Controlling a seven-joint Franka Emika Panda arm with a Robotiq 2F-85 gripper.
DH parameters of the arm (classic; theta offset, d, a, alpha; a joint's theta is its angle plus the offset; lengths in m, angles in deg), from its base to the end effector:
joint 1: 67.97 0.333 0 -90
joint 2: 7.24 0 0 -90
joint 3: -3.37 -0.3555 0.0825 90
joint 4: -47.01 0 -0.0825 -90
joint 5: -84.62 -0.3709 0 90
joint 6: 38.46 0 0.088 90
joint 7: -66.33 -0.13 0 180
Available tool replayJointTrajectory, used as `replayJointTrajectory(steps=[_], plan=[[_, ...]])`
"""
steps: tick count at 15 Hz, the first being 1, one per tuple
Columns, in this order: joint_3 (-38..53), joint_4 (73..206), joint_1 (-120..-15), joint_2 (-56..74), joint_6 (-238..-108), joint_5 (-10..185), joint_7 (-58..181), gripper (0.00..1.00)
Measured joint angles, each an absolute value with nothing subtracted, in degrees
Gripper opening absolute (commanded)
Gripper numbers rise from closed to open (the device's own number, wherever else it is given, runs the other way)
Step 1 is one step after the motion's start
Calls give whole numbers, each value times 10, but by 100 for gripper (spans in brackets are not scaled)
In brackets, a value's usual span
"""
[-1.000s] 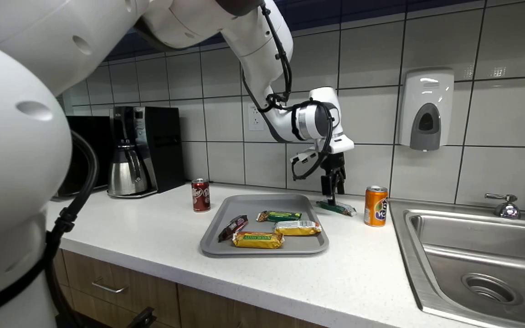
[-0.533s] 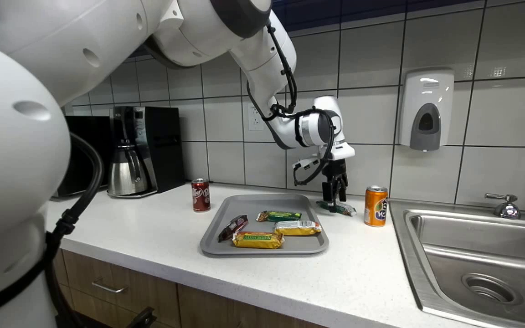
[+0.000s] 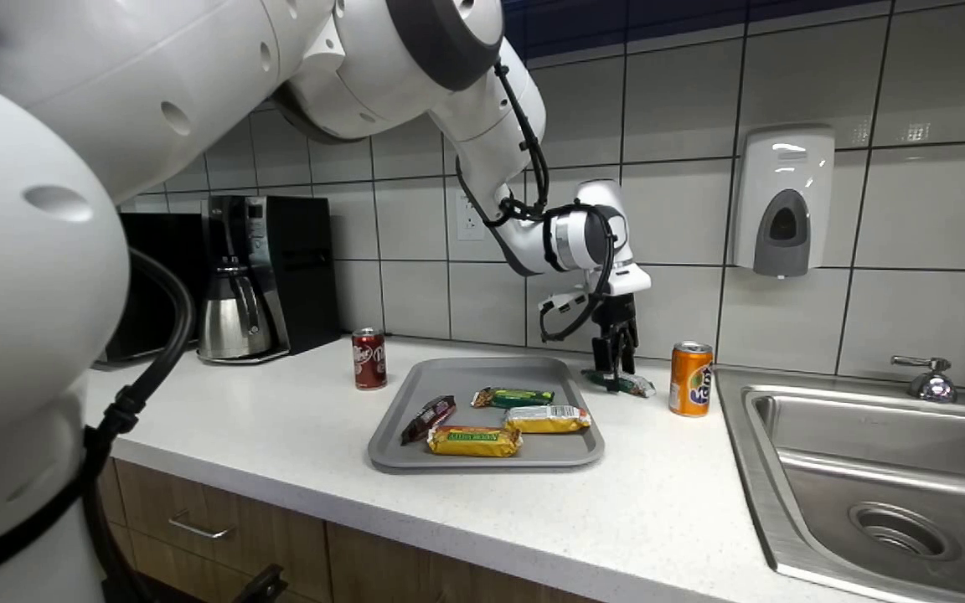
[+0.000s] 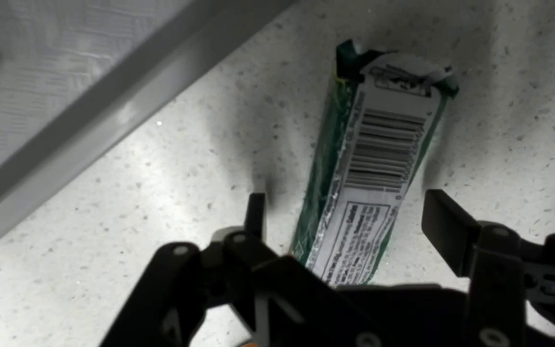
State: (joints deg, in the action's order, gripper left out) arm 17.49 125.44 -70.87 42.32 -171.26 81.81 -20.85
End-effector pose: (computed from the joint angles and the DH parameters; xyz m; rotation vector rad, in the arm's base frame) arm 0.7465 -0.1793 0.2286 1.9632 -2.3655 0.2641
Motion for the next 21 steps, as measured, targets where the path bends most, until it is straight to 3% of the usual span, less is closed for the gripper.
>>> replayJointTrajectory(steps=[5,21], plan=[[175,1244,-711,425,-1703,815,-209,16],[173,1242,-710,412,-1702,815,-208,15]])
